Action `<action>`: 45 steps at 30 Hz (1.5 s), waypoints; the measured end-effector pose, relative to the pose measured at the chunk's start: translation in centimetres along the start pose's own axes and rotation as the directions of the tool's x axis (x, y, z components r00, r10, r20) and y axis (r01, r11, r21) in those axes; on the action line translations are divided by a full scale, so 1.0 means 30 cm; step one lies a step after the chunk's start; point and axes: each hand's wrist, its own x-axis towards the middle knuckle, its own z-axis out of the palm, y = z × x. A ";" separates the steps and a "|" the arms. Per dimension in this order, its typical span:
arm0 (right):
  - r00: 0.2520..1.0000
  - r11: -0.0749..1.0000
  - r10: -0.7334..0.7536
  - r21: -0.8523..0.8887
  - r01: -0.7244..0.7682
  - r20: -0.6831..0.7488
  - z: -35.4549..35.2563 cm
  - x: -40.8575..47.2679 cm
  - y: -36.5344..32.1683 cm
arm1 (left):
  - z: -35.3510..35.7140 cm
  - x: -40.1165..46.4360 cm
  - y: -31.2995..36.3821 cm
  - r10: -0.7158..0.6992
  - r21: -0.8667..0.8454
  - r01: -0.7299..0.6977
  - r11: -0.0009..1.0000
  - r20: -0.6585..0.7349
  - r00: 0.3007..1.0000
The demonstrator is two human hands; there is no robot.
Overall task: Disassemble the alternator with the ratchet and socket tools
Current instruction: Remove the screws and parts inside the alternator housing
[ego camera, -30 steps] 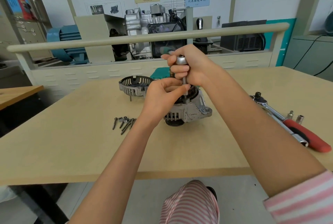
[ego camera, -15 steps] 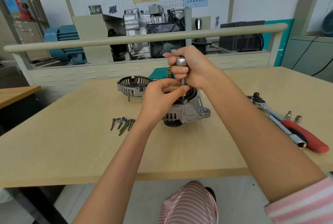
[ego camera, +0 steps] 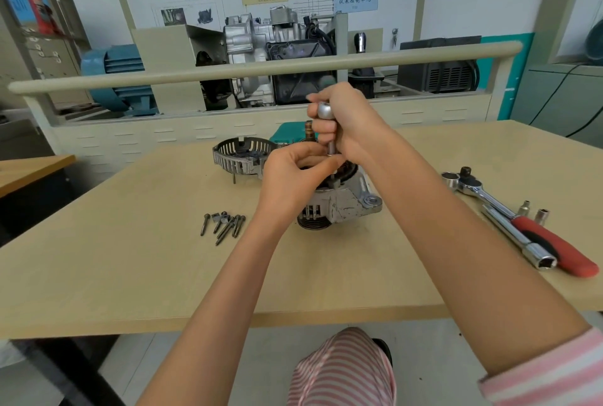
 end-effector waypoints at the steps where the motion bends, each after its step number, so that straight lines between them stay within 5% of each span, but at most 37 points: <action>1: 0.996 0.998 0.038 -0.050 -0.034 0.080 -0.005 -0.002 -0.008 | -0.007 0.000 -0.001 0.000 -0.017 0.000 1.000 0.023 1.000; 4: 0.977 0.992 0.081 -0.116 -0.059 0.196 -0.011 0.004 -0.015 | -0.031 0.002 0.001 -0.012 -0.062 0.019 0.998 0.115 0.993; 6: 0.987 0.994 0.063 -0.098 -0.049 0.147 0.002 0.000 -0.007 | -0.037 0.008 0.003 -0.027 -0.072 0.036 0.997 0.122 0.992; 8: 0.997 0.997 -0.063 -0.046 0.061 -0.052 0.034 -0.003 0.023 | -0.031 0.010 0.001 -0.030 -0.058 0.034 0.998 0.077 0.997; 10: 0.920 0.968 -0.251 -0.058 0.245 -0.301 0.060 -0.004 0.054 | -0.018 0.010 -0.003 -0.032 -0.010 0.032 0.999 0.028 0.999; 12: 0.855 0.942 -0.328 -0.070 0.329 -0.401 0.066 0.005 0.071 | -0.011 0.007 -0.007 -0.026 0.013 0.026 1.000 0.012 1.000; 16: 0.988 0.997 -0.079 -0.029 0.076 -0.133 0.034 0.012 0.026 | -0.025 0.005 -0.003 0.009 -0.007 -0.008 1.000 0.077 0.997; 19: 0.989 0.997 0.061 -0.056 -0.054 0.134 0.000 0.005 -0.009 | -0.030 0.006 -0.004 -0.003 -0.033 0.007 0.999 0.104 0.995; 21: 0.987 0.997 0.069 -0.028 -0.065 0.142 -0.005 0.006 -0.008 | -0.025 0.007 -0.005 -0.013 -0.025 0.015 1.000 0.073 0.997; 24: 0.977 0.992 -0.115 0.027 0.122 -0.178 0.024 0.008 0.030 | -0.013 0.011 -0.006 -0.023 -0.005 0.023 1.000 0.020 1.000; 27: 0.857 0.941 -0.301 0.016 0.338 -0.417 0.041 0.006 0.068 | -0.009 0.013 -0.008 -0.025 0.004 0.025 1.000 0.033 0.999; 29: 0.896 0.955 -0.269 0.025 0.297 -0.354 0.037 0.007 0.063 | -0.011 0.010 -0.005 -0.009 0.013 0.008 1.000 0.040 0.999; 32: 0.994 0.997 -0.079 -0.001 0.079 -0.078 0.021 0.003 0.020 | -0.021 0.009 -0.001 -0.009 -0.011 0.010 1.000 0.078 0.997; 36: 0.983 0.995 0.068 -0.090 -0.053 0.168 -0.013 0.002 -0.017 | -0.034 0.015 0.001 -0.042 -0.049 0.049 0.998 0.125 0.991; 38: 0.994 0.998 0.046 -0.058 -0.040 0.104 -0.005 -0.002 -0.008 | -0.032 0.018 0.001 -0.047 -0.037 0.051 0.998 0.103 0.994; 40: 0.987 0.996 -0.094 -0.017 0.093 -0.127 0.022 -0.002 0.023 | -0.023 0.016 -0.001 -0.037 -0.033 0.039 0.999 0.069 0.997; 42: 0.892 0.961 -0.268 -0.031 0.276 -0.364 0.049 0.002 0.056 | -0.016 0.011 -0.005 -0.022 -0.007 0.023 1.000 0.046 0.999; 45: 0.878 0.955 -0.282 -0.025 0.295 -0.387 0.055 0.017 0.061 | -0.016 0.008 -0.008 -0.002 0.004 0.001 1.000 0.053 0.999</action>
